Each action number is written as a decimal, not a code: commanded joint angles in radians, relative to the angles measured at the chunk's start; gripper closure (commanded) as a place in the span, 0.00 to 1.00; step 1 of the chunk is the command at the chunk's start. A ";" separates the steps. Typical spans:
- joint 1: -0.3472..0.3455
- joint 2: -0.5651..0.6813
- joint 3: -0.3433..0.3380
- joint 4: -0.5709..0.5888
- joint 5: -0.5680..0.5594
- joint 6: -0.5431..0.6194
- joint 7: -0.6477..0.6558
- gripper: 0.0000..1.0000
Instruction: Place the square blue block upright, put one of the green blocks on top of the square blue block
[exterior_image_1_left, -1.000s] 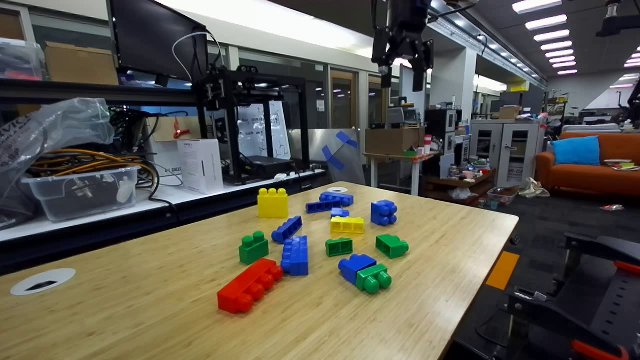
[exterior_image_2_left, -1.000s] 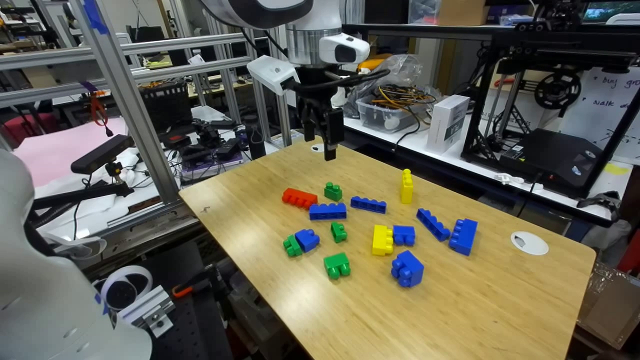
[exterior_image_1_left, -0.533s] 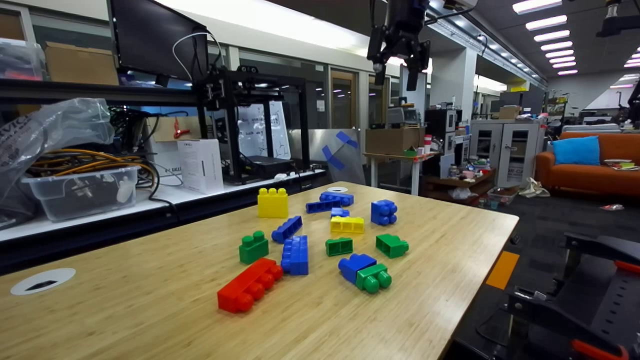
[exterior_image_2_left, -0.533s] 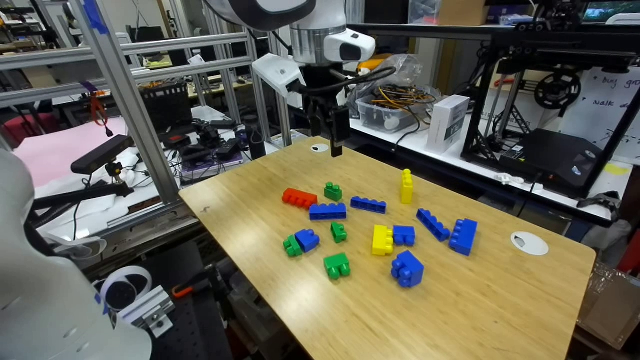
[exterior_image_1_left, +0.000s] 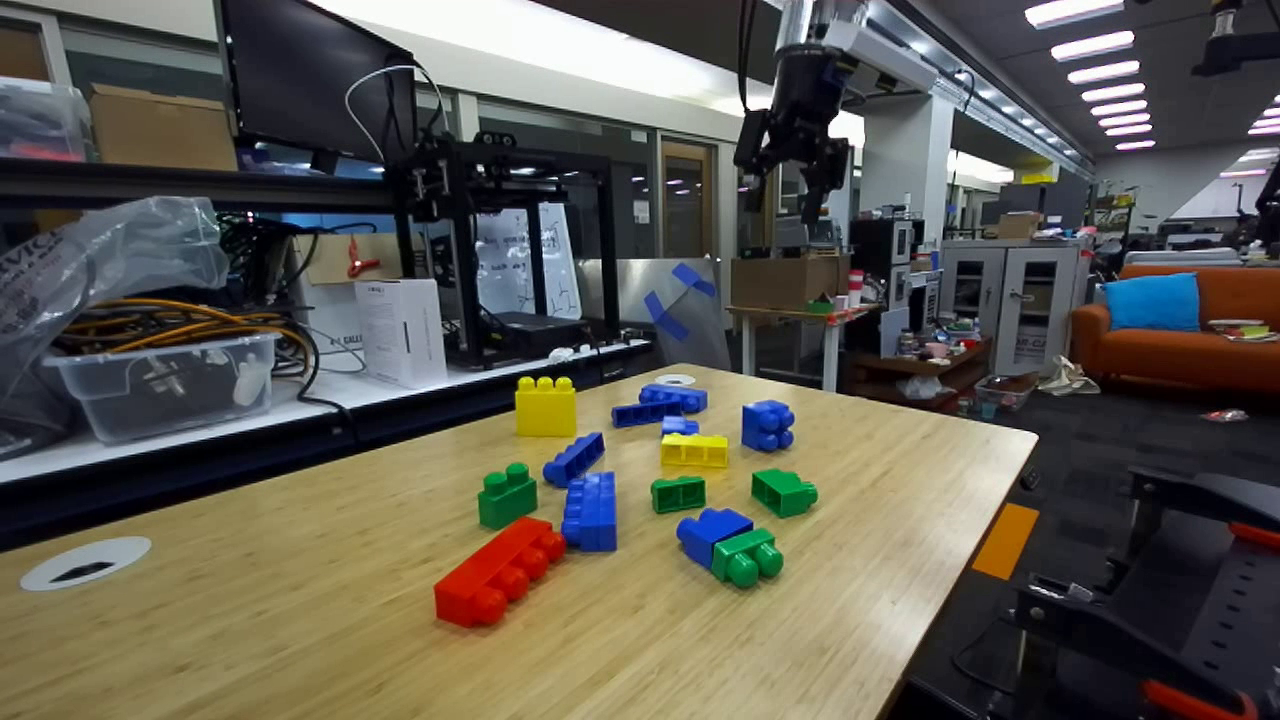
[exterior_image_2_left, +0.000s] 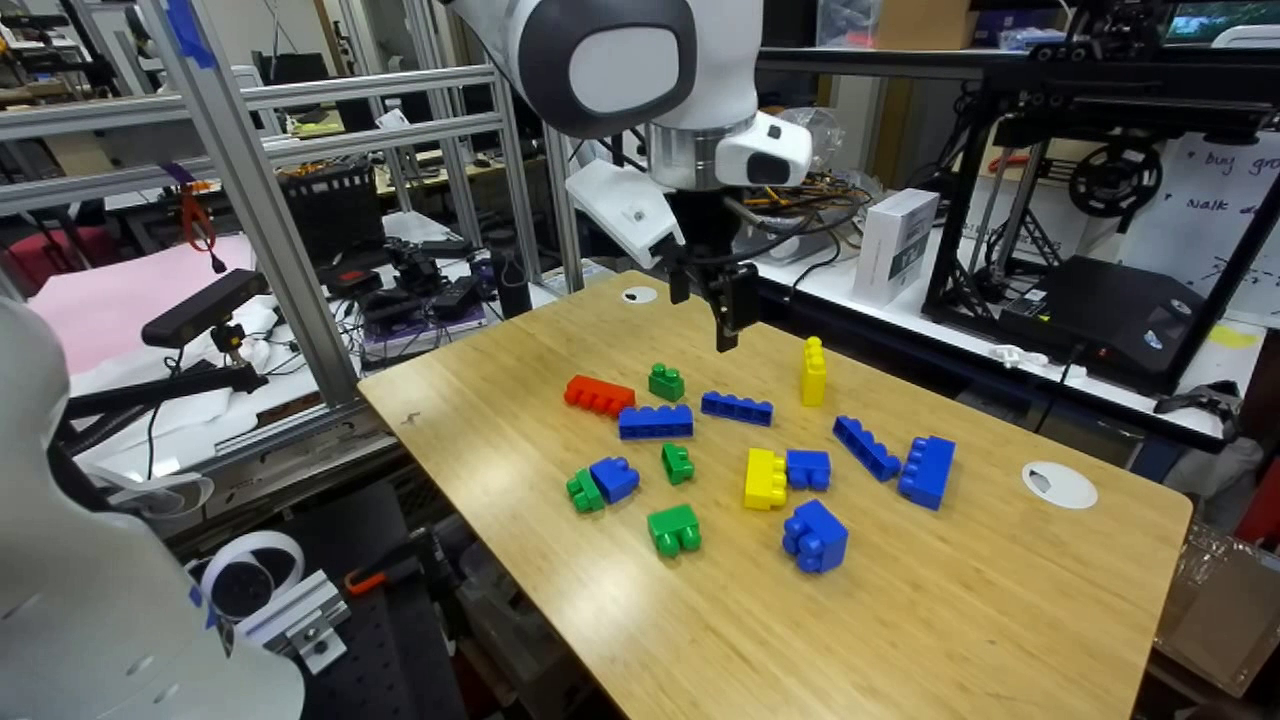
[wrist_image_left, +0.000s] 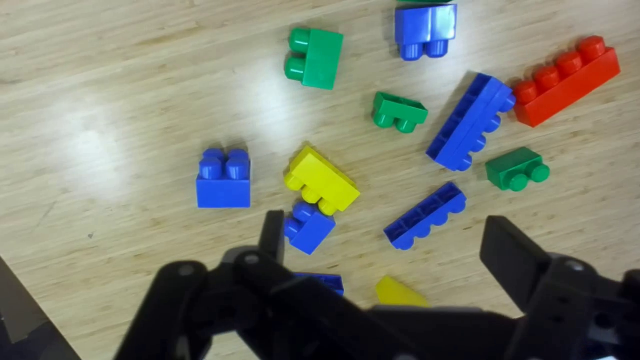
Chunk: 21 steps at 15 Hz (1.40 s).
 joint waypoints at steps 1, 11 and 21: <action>-0.028 0.109 0.004 0.057 -0.016 0.028 -0.005 0.00; -0.054 0.396 -0.022 0.192 -0.221 0.129 0.124 0.00; -0.063 0.446 -0.024 0.220 -0.245 0.128 0.149 0.00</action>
